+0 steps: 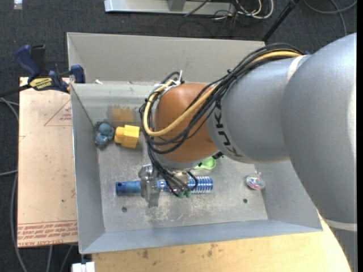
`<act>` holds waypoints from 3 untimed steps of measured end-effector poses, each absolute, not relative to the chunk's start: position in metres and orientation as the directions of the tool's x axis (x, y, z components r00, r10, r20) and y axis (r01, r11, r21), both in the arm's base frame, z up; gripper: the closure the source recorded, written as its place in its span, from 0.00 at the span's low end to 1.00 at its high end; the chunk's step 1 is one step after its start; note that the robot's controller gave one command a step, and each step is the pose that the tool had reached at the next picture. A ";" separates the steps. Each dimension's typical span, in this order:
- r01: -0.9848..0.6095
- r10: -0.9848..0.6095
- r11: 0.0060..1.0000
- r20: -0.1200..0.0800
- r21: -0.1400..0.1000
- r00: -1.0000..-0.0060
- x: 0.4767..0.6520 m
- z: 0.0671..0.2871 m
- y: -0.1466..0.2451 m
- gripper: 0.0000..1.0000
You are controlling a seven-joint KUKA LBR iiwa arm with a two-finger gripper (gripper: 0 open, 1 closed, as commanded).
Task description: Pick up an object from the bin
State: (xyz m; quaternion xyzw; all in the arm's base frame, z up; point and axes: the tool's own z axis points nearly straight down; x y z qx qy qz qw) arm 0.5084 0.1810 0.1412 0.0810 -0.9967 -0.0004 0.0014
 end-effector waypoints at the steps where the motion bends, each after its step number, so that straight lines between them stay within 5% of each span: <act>1: -0.012 -0.012 1.000 0.002 0.000 -1.000 0.487 0.138 0.162 1.00; 2: -0.011 -0.011 1.000 0.001 0.001 -1.000 0.487 0.138 0.163 0.00; 3: 0.221 0.221 0.975 0.000 0.000 -0.975 0.554 0.069 0.164 0.00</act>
Offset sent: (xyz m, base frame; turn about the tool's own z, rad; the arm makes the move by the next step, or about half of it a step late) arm -0.0211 -0.0186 -0.0021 0.1514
